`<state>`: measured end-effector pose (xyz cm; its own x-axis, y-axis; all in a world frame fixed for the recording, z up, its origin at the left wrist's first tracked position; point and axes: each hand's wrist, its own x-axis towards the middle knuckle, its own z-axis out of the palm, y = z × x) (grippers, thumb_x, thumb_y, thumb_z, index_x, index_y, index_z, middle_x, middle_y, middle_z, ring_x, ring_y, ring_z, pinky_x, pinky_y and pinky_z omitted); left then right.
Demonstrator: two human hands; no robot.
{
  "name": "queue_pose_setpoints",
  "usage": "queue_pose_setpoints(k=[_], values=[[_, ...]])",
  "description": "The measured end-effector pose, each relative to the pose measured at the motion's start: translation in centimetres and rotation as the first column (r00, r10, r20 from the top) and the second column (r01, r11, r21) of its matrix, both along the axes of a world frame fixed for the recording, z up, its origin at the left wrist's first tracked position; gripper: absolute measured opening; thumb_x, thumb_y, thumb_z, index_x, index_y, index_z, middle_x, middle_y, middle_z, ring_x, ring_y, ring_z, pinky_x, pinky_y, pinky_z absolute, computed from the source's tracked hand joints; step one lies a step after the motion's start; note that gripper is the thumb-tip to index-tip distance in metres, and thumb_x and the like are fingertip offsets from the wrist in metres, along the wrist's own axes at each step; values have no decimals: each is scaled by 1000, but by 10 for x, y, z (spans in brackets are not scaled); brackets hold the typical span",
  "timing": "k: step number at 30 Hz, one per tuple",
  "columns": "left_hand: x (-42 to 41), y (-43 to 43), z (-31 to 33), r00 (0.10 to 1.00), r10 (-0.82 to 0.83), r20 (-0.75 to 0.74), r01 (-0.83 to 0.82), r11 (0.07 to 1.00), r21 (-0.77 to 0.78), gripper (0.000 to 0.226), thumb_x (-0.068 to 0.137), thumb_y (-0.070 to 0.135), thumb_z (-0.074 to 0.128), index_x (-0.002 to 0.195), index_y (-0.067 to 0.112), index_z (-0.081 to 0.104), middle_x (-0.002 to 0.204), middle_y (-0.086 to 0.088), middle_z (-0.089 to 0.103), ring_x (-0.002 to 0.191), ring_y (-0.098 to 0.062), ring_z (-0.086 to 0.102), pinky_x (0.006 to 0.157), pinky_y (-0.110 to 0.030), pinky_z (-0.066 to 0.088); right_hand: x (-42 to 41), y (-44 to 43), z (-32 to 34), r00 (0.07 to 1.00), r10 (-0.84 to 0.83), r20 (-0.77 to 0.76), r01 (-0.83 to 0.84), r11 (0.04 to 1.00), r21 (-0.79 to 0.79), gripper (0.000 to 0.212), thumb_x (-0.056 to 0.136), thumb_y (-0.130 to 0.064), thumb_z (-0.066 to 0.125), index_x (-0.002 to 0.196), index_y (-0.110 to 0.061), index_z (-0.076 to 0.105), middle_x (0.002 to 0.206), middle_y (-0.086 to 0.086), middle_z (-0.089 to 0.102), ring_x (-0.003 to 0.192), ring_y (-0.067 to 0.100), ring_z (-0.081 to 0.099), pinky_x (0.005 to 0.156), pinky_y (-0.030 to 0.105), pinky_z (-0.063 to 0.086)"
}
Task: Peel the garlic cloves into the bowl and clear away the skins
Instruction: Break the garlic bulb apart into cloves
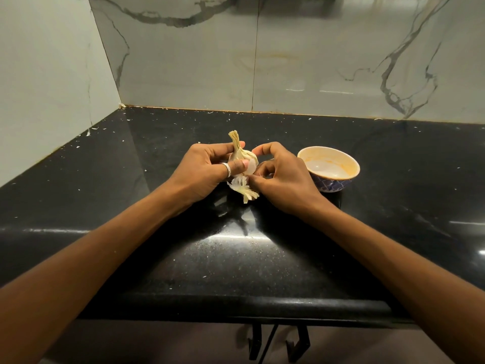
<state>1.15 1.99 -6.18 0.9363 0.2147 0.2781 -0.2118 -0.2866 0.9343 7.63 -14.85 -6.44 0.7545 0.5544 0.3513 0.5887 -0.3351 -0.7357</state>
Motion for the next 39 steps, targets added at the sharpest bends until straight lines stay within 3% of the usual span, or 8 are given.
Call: queue_pose_setpoints(k=[10,15,19,25,27,32,39], values=[[0,0,-1,1000,12,27,-12,1000,14,29,90,1,70,119,6,72,132,3,65,116,-4,65,98,-25,54,-4,2,-1,990,-10,138,12,1000,-20,39,86,-14,78,120,-16,60,70,-7,70,70,10,67,77,38,56],[1,3,-1,994,87,66,-80,991,-108,22,90,3,71,103,21,76,104,25,70,105,1,68,87,-22,56,-5,0,-2,988,-21,152,30,998,-60,46,86,-16,78,129,-15,60,81,-6,72,78,10,68,82,37,56],[-1,1,0,997,43,58,-38,996,-75,29,91,4,70,119,12,71,100,26,73,105,-7,71,90,-29,58,-5,0,-1,987,-45,155,48,999,-17,34,87,-19,77,119,-16,65,81,-8,72,78,9,69,80,34,55],[-2,4,0,999,-32,21,34,996,-87,35,90,3,70,124,10,68,131,8,67,113,-12,68,97,-31,56,-6,3,-1,971,-64,229,54,997,53,26,94,-27,69,117,-15,66,103,-4,73,95,8,67,83,29,57],[-2,5,0,999,-38,26,39,998,-52,33,90,4,71,122,10,70,131,11,66,115,-8,67,97,-28,55,-5,3,-2,967,-64,249,47,996,72,23,96,-25,66,117,-15,68,106,-3,74,99,9,68,86,32,58],[-5,2,2,999,-42,25,43,999,-28,31,90,4,70,119,13,70,101,23,74,105,-1,69,87,-19,55,-1,3,-4,953,-82,293,45,991,129,19,98,-17,63,114,-13,73,102,-2,77,91,8,70,81,28,59],[-5,4,2,998,-59,9,59,998,20,25,92,3,68,114,14,73,114,17,70,111,10,62,87,-12,50,1,2,-8,918,-77,388,29,991,128,19,95,-15,63,108,-12,77,89,2,77,75,17,68,70,40,54]])
